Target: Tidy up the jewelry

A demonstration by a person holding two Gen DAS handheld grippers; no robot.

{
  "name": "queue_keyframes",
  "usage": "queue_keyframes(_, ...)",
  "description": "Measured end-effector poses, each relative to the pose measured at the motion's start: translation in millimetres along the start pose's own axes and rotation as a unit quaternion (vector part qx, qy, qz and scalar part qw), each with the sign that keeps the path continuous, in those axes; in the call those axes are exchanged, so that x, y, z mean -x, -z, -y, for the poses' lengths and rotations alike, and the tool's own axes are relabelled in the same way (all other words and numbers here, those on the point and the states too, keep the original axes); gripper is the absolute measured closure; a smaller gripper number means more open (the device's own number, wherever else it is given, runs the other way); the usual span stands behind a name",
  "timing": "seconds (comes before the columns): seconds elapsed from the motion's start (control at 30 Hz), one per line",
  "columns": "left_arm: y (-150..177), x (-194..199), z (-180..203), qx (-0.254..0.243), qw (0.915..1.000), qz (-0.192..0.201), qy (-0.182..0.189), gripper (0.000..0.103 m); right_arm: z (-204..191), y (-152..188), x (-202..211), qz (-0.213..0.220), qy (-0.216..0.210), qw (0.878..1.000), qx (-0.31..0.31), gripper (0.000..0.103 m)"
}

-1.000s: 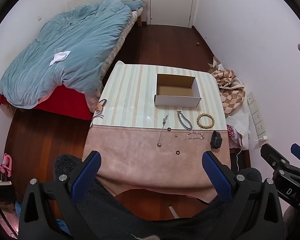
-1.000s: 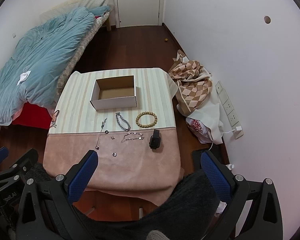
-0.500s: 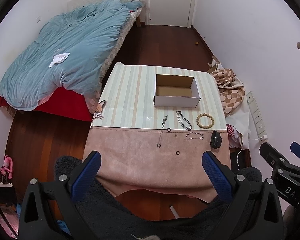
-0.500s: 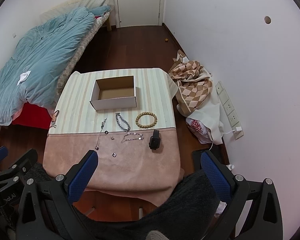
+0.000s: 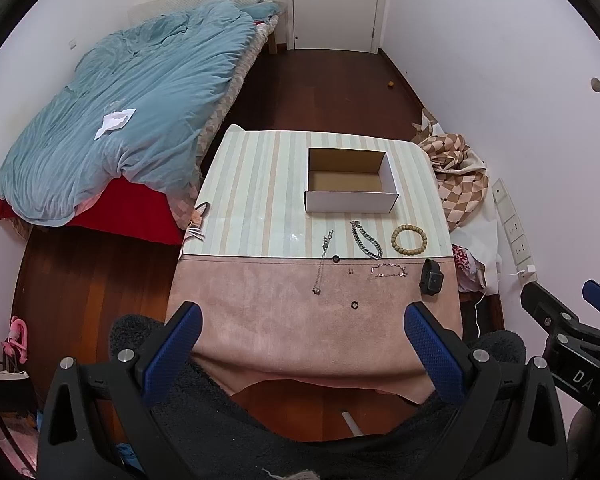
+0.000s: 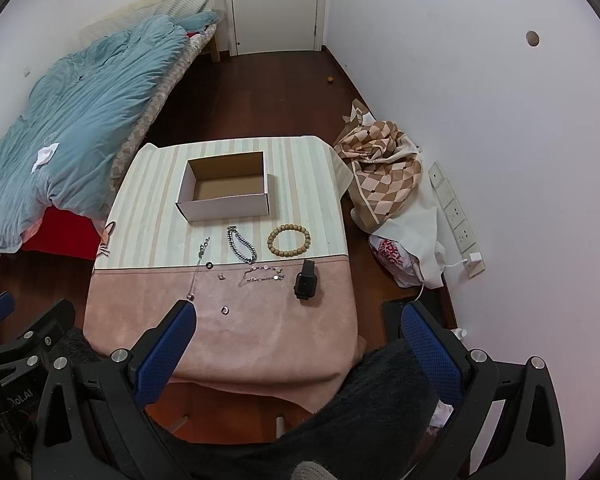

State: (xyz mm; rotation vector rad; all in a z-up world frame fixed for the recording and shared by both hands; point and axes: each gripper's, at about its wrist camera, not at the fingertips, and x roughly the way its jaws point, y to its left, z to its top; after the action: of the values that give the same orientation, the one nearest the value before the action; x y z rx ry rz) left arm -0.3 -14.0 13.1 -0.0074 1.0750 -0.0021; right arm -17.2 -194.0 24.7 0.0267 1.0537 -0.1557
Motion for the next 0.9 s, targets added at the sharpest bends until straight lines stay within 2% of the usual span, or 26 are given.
queue_keyframes(0.9,-5.5,-0.1,3.7,-0.001,1.0000,0.000,0.002,0.000,2.1,1.1,-0.2,0.001,0.001,1.000,0.000,0.000)
